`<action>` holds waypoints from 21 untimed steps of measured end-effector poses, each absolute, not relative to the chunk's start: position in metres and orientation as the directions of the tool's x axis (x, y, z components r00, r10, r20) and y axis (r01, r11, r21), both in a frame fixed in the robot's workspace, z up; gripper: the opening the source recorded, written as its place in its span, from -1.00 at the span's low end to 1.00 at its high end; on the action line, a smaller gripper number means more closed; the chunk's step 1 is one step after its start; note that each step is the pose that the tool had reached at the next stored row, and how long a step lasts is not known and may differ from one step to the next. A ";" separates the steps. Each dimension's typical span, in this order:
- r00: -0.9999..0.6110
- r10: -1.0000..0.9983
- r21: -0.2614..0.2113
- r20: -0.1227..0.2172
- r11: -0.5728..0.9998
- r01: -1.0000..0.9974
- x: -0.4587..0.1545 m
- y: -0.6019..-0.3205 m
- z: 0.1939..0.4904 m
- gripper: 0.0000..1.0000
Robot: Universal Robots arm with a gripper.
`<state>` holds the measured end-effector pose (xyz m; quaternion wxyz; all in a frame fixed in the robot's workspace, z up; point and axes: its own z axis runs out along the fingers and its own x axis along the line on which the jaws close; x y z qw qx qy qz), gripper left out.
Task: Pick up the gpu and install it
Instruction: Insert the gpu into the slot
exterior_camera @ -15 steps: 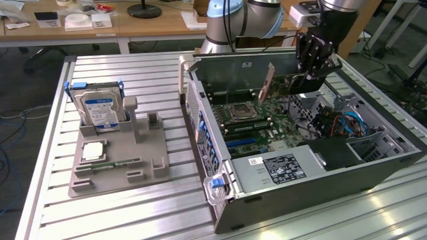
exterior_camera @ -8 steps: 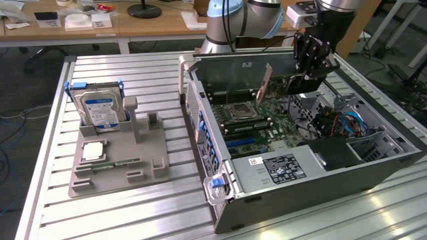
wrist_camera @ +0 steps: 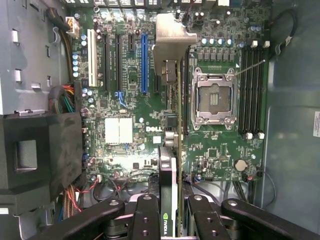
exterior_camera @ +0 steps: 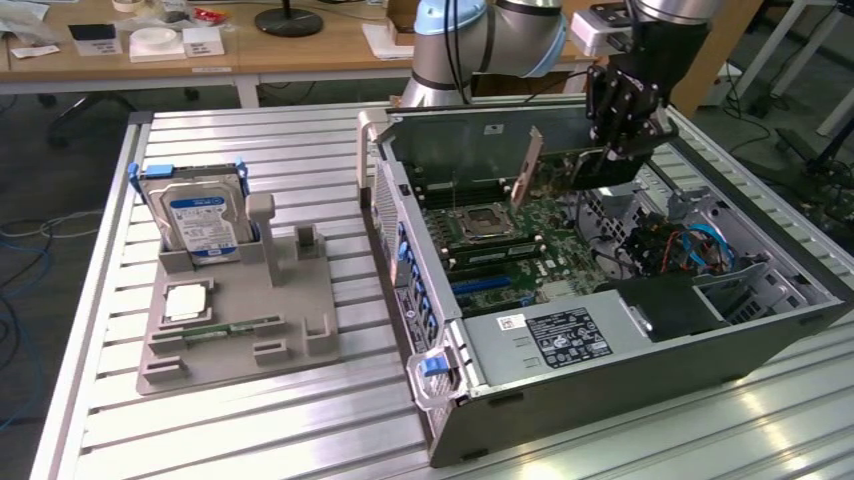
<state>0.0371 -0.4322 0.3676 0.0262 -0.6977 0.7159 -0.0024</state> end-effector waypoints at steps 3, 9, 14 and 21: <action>-0.028 -0.999 -0.040 -0.034 0.030 -0.999 0.037 -0.434 0.367 -0.47; -0.029 -0.999 -0.040 -0.034 0.031 -0.999 0.036 -0.435 0.367 -0.47; -0.029 -0.999 -0.040 -0.034 0.031 -0.999 0.028 -0.436 0.367 -0.47; -0.033 -0.999 -0.040 -0.032 0.034 -0.999 0.024 -0.438 0.364 -0.47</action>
